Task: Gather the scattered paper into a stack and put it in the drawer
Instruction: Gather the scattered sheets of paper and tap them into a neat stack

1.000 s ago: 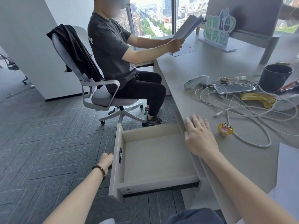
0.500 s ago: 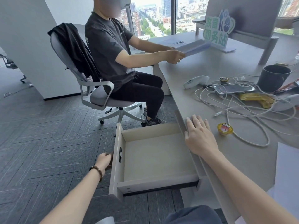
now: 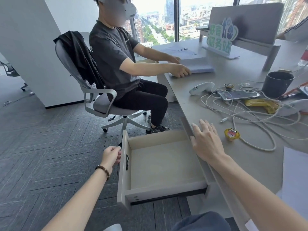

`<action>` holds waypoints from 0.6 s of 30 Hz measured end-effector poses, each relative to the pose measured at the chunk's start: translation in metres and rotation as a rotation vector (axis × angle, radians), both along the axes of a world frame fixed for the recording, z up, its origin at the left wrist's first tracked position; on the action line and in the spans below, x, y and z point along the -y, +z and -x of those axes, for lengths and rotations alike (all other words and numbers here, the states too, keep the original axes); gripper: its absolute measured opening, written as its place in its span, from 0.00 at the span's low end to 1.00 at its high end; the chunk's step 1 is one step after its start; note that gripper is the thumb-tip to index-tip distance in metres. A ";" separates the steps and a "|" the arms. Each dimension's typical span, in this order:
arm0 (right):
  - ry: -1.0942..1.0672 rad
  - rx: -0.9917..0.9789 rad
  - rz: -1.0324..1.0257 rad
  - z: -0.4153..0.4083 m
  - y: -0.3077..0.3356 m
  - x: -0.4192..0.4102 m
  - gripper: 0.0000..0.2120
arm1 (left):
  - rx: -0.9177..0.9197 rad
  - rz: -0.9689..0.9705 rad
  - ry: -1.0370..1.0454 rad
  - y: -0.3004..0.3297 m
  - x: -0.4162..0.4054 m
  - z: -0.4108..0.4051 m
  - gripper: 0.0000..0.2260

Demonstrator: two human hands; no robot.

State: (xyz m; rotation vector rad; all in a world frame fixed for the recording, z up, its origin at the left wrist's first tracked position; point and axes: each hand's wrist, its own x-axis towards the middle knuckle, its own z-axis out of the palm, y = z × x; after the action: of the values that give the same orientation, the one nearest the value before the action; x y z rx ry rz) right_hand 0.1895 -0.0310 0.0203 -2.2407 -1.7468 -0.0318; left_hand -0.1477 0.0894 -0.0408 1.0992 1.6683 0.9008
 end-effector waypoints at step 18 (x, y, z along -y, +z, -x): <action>-0.223 -0.321 -0.263 0.003 0.094 0.119 0.20 | 0.265 -0.326 -0.495 0.127 0.079 -0.163 0.04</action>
State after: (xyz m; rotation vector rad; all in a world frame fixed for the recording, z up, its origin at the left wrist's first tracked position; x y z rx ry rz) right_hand 0.1864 -0.1505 0.1139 -2.0996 -1.2475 0.0461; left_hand 0.0155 0.0109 0.0859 1.4576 0.9870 0.9553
